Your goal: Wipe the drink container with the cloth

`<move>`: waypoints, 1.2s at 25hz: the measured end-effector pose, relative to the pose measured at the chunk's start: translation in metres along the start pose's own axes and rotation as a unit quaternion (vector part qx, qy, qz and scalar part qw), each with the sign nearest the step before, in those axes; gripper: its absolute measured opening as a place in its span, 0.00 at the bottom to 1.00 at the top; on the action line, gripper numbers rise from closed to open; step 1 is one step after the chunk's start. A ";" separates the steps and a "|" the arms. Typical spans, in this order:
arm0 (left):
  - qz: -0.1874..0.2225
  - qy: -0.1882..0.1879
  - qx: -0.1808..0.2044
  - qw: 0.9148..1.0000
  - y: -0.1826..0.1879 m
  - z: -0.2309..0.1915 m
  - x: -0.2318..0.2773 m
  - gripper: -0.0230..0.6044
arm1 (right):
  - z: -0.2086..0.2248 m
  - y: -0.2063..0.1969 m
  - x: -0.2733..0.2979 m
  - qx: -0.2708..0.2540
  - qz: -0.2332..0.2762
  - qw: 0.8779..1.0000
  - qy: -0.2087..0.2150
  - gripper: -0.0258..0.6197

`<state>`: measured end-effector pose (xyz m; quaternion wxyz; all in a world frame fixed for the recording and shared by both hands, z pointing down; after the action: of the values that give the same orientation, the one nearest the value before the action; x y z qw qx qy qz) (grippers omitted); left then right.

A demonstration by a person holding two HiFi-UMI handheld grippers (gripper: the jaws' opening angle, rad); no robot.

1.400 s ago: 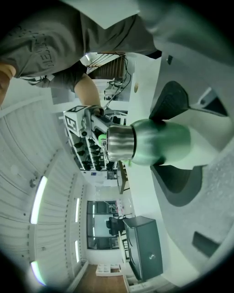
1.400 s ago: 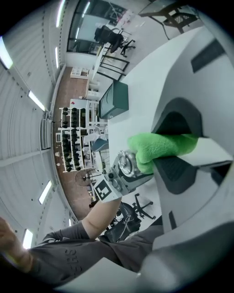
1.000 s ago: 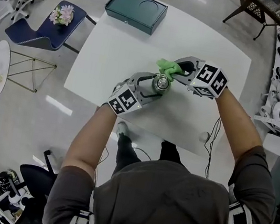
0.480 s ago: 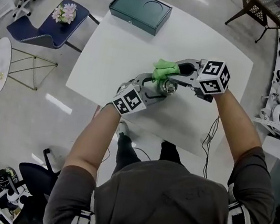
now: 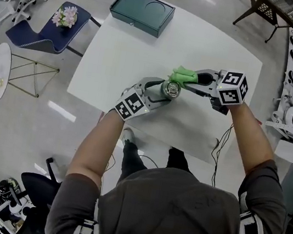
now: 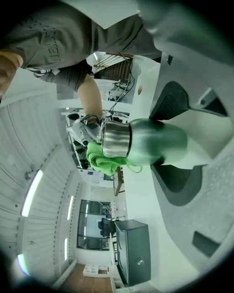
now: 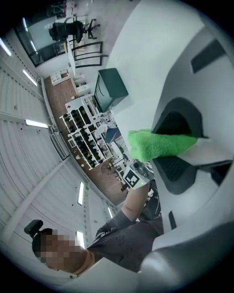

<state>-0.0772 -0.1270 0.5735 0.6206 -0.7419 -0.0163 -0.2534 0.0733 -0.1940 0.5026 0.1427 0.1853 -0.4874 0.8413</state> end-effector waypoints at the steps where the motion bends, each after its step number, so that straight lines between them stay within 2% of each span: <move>1: 0.000 0.005 -0.003 1.000 -0.002 0.001 -0.001 0.52 | -0.004 -0.005 0.000 0.001 -0.002 1.000 0.004 0.18; 6: -0.010 0.018 -0.005 1.000 -0.002 0.004 0.002 0.52 | -0.028 -0.023 -0.008 0.012 0.006 1.000 0.001 0.18; 10: -0.009 0.034 -0.021 0.999 -0.001 0.004 0.003 0.52 | -0.058 -0.037 -0.001 0.002 -0.013 0.999 0.033 0.18; 13: -0.015 0.041 -0.015 0.999 0.001 0.005 0.003 0.52 | -0.073 -0.036 0.015 -0.012 -0.017 0.999 0.047 0.18; 20: -0.035 0.061 -0.002 0.998 -0.001 0.007 -0.003 0.52 | -0.083 -0.028 0.033 -0.047 -0.024 0.998 0.032 0.18; 23: -0.042 0.059 0.009 0.997 -0.002 0.010 0.003 0.51 | -0.075 -0.037 0.016 -0.037 -0.022 0.999 0.009 0.18; 26: -0.051 0.057 0.028 0.997 -0.002 0.010 0.007 0.51 | -0.052 -0.035 -0.011 -0.013 -0.001 0.999 -0.047 0.18; 28: -0.053 0.059 0.032 0.996 -0.001 0.011 0.008 0.51 | -0.038 -0.021 -0.027 -0.010 0.026 0.996 -0.084 0.18; 30: -0.055 0.062 0.031 0.996 -0.001 0.012 0.009 0.51 | -0.037 0.004 -0.032 -0.040 0.042 0.993 -0.105 0.18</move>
<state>-0.0658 -0.1186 0.5763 0.6283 -0.7031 -0.0263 -0.3320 0.0941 -0.1660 0.4681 0.0627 0.2467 -0.5402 0.8021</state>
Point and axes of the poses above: the fingertips, and each gripper's own axes: x forward along the fingers, z to its right, y out of its top, the point moved 7 cm from there along -x, backward along the fingers, and after that the axes turned 2 degrees about -x, right-handed, at the moved point
